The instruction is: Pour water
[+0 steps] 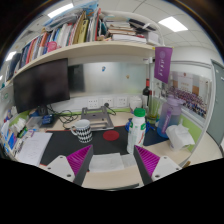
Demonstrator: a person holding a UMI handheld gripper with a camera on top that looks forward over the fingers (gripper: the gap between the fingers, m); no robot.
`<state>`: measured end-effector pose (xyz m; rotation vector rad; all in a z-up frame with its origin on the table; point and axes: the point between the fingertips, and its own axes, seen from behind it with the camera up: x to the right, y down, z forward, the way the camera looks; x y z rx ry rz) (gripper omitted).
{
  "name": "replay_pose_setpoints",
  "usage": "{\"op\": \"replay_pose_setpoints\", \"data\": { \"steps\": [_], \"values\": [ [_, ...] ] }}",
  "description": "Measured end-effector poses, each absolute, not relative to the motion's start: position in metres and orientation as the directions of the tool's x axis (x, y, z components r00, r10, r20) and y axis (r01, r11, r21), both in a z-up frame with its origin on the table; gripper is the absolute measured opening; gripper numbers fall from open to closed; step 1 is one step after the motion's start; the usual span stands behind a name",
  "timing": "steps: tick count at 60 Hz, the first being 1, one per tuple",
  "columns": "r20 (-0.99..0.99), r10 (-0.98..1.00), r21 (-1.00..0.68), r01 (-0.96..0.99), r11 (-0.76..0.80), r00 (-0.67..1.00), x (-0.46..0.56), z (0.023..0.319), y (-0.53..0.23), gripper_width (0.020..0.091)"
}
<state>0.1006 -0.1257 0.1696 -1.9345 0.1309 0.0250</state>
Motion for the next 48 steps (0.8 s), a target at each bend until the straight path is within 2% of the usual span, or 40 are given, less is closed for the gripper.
{"op": "replay_pose_setpoints", "data": {
  "steps": [16,32,35,41,48],
  "values": [
    [-0.059,-0.111,-0.943,-0.092,-0.320,0.992,0.186,0.124,-0.051,0.0834],
    [-0.023,-0.030,-0.968,-0.029,-0.248,0.999,0.202,0.118,0.019,0.0823],
    [-0.030,-0.005,-0.972,-0.031,-0.231,1.000,0.198,0.119,0.026,0.0776],
    [-0.035,0.020,-0.975,-0.030,-0.222,0.999,0.197,0.111,0.034,0.0559],
    [-0.060,0.031,-0.980,-0.053,-0.193,0.998,0.199,0.114,0.040,0.0519]
  ]
}}
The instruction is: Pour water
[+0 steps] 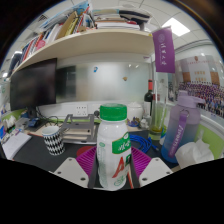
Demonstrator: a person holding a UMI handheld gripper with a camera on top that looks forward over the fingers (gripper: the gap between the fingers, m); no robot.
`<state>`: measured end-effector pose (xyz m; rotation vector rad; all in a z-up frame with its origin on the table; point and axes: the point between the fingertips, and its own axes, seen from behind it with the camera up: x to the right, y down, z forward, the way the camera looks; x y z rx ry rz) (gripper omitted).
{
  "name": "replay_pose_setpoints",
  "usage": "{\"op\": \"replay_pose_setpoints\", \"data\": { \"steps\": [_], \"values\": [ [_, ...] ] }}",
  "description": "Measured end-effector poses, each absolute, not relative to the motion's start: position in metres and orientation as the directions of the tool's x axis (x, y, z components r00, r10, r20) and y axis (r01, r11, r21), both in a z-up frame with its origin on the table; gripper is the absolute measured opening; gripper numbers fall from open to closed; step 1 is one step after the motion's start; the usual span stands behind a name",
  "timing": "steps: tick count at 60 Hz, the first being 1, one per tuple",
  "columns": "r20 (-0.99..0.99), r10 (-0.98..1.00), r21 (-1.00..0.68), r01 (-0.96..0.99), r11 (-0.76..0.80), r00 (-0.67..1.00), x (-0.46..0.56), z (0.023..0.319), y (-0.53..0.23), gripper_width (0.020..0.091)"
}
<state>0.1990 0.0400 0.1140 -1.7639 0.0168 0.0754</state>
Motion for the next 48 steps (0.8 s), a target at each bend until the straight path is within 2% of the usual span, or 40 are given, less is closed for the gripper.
{"op": "replay_pose_setpoints", "data": {
  "steps": [8,13,22,31,40,48],
  "values": [
    [-0.024,0.014,-0.984,-0.021,-0.179,1.000,0.205,0.114,0.043,0.0403],
    [-0.007,0.009,-0.986,-0.005,-0.168,1.000,0.205,0.115,0.041,0.0359],
    [0.066,0.009,-0.983,0.067,-0.174,0.998,0.200,0.118,0.046,0.0357],
    [0.281,0.011,-0.942,0.279,-0.186,0.960,0.190,0.157,0.063,0.0357],
    [0.617,0.073,-0.762,0.618,-0.193,0.784,0.166,0.195,0.095,0.0358],
    [0.863,0.116,-0.476,0.868,-0.138,0.492,0.129,0.224,0.118,0.0357]
  ]
}}
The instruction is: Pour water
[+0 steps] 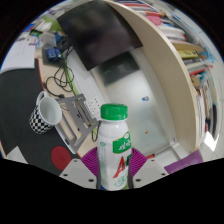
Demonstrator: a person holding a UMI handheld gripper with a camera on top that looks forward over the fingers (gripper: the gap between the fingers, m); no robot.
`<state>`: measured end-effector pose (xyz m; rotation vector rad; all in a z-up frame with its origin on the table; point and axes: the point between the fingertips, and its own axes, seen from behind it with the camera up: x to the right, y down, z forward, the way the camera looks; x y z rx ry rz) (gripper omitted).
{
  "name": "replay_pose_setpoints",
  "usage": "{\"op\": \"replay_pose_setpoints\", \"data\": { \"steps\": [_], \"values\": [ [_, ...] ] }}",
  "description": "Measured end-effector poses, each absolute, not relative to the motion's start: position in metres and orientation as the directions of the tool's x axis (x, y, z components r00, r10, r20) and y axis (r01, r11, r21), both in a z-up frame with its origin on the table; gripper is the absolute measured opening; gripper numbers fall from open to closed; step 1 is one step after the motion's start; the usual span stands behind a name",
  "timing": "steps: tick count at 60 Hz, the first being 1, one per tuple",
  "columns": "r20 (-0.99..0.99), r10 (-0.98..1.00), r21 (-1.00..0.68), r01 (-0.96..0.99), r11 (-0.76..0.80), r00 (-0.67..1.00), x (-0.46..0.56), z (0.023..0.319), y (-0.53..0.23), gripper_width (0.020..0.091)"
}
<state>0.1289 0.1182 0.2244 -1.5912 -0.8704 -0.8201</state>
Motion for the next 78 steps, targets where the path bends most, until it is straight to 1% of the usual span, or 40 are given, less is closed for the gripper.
{"op": "replay_pose_setpoints", "data": {
  "steps": [6,11,15,21,31,36,45,49,52,57,58,62,68,73,78],
  "values": [
    [0.961,0.138,-0.229,0.970,-0.086,0.240,0.096,0.227,0.132,0.0358],
    [0.988,0.149,-0.020,0.999,-0.049,0.027,0.078,0.226,0.143,0.0358],
    [0.983,0.158,0.101,0.994,-0.032,-0.094,0.067,0.218,0.147,0.0357],
    [0.961,0.165,0.229,0.973,-0.017,-0.224,0.057,0.210,0.154,0.0357],
    [0.909,0.194,0.380,0.925,-0.019,-0.370,0.057,0.193,0.161,0.0358],
    [0.893,0.216,0.411,0.911,-0.029,-0.396,0.062,0.186,0.162,0.0358],
    [0.889,0.240,0.411,0.911,-0.045,-0.389,0.068,0.179,0.160,0.0358],
    [0.906,0.245,0.365,0.930,-0.040,-0.345,0.065,0.180,0.157,0.0360],
    [0.935,0.248,0.270,0.962,-0.028,-0.255,0.057,0.183,0.153,0.0360],
    [0.971,0.238,0.039,0.998,-0.058,-0.024,0.048,0.202,0.144,0.0362],
    [0.969,0.243,-0.023,0.998,-0.057,0.037,0.047,0.205,0.143,0.0376],
    [0.938,0.232,-0.243,0.966,-0.091,0.258,0.049,0.221,0.137,0.0374],
    [0.821,0.181,-0.526,0.840,-0.132,0.542,0.060,0.245,0.130,0.0375],
    [0.655,0.171,-0.722,0.677,-0.145,0.736,0.066,0.249,0.126,0.0374],
    [0.471,0.154,-0.857,0.492,-0.152,0.869,0.078,0.248,0.125,0.0373]
  ]
}}
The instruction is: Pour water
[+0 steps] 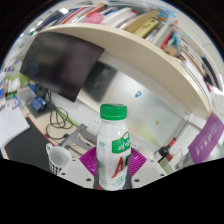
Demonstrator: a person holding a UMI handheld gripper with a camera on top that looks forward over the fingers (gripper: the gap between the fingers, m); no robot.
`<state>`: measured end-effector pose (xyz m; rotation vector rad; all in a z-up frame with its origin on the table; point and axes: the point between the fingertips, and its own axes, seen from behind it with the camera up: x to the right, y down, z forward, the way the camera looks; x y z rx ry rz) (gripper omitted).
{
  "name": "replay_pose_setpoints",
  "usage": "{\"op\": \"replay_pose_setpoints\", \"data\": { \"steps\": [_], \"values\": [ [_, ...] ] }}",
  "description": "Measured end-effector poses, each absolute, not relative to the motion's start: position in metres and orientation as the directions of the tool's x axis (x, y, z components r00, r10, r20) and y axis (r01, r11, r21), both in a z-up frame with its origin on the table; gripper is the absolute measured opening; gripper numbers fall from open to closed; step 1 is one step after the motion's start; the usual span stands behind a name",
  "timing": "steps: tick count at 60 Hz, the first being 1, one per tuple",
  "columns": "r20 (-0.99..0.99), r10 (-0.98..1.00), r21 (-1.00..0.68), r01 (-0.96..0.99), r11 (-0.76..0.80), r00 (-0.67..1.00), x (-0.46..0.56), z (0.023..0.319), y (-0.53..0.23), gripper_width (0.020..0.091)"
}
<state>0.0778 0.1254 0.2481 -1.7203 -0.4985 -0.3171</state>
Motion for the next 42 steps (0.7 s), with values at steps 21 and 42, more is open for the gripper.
{"op": "replay_pose_setpoints", "data": {
  "steps": [21,42],
  "values": [
    [0.006,0.105,-0.984,0.025,-0.178,0.995,0.101,0.179,0.153,0.0372],
    [-0.030,0.098,-0.987,-0.014,-0.157,0.995,0.104,0.128,0.161,0.0371]
  ]
}}
